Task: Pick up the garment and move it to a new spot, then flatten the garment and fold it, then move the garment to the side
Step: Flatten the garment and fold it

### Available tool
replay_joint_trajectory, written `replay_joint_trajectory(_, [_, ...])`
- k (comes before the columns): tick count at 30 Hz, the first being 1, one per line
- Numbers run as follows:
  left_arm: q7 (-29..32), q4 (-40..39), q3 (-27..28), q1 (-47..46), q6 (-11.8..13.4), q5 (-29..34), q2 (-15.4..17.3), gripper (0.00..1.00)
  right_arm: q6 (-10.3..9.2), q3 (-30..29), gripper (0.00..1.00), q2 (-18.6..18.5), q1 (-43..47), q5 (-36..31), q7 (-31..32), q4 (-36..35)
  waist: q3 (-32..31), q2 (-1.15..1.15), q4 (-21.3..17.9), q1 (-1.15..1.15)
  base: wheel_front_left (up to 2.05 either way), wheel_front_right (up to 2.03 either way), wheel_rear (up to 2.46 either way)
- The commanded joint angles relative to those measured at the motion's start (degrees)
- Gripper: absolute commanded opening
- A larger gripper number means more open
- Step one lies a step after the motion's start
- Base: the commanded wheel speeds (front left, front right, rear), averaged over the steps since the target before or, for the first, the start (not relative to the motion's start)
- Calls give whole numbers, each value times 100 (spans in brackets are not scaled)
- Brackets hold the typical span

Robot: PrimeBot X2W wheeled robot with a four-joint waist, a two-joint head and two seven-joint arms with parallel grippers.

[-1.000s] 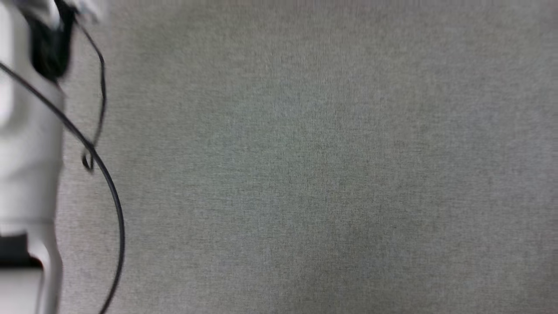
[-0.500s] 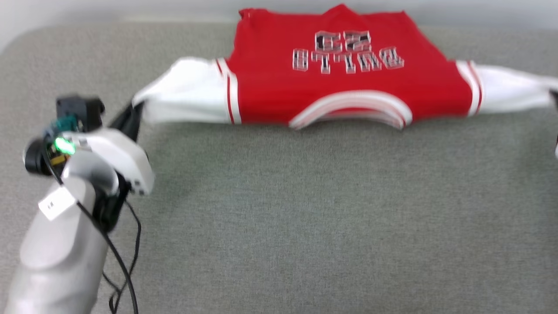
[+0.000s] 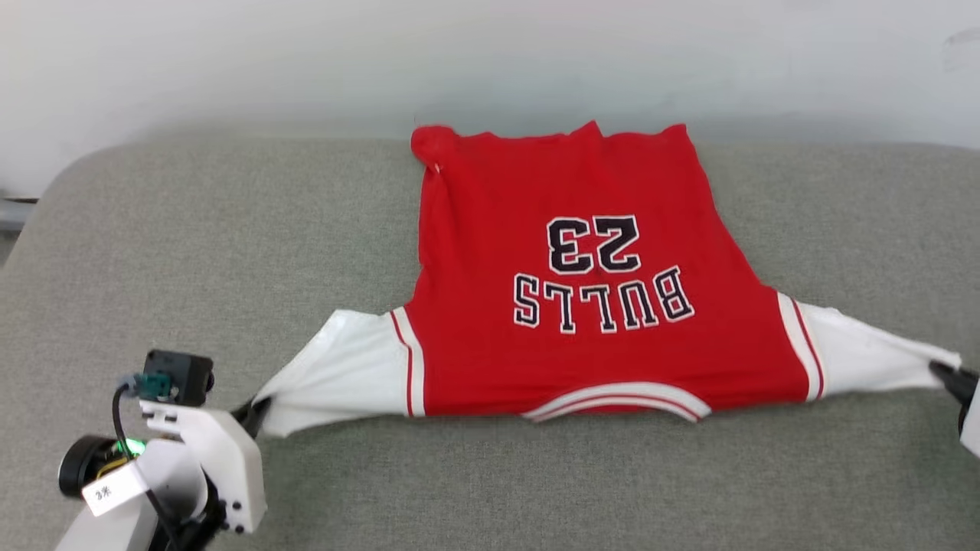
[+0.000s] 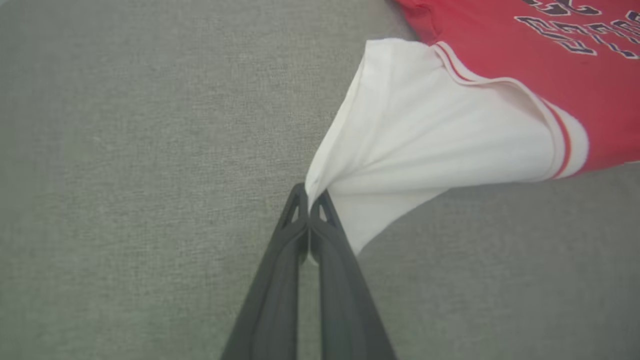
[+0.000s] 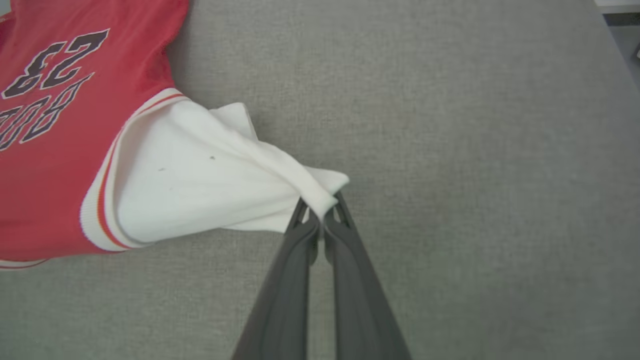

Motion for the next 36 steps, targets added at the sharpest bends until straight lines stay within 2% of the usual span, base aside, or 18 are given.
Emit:
replay_joint_trajectory(1, [227, -224, 62, 260, 132, -54, 181, 0, -28, -171, 0, -76, 313, 74, 130, -63, -140, 0, -2, 2, 0, 0, 0])
replay_joint_trajectory(7, [1027, -1046, 16, 1054, 323, -294, 411, 0, -27, -656, 0, -19, 1151, 203, 820, -406, -364, 0, -6, 2, 0, 0, 0])
replay_joint_trajectory(15, [1680, -1857, 32, 1851, 507, -631, 620, 0, -27, -1357, 0, 64, 2036, 85, 1638, -910, -496, 0, -50, 2, 0, 0, 0])
replay_joint_trajectory(23, [1819, -2350, -40, 2239, 578, -811, 552, 0, -23, -2146, 0, 388, 2545, -407, 2158, -1601, -408, 0, -63, 2, 0, 0, 0])
replay_joint_trajectory(28, [1781, -2499, -86, 2205, 565, -816, 507, 0, -21, -2430, 0, 620, 2603, -647, 2630, -2061, -238, 0, -19, 2, 0, 0, 0])
replay_joint_trajectory(29, [1795, -2540, -104, 2197, 566, -790, 517, 0, -21, -2492, 70, 628, 2574, -697, 2687, -2181, -175, 0, 0, 2, 0, 0, 0])
replay_joint_trajectory(30, [1819, -2582, -133, 2178, 571, -730, 554, 0, -21, -2509, 100, 665, 2564, -708, 2810, -2283, -125, 0, 20, 2, 0, 0, 0])
replay_joint_trajectory(36, [1848, -3016, -255, 1986, 588, -597, 532, 0, -18, -2621, 100, 619, 2129, -764, 3319, -3282, 313, 0, 194, 2, 0, 0, 0])
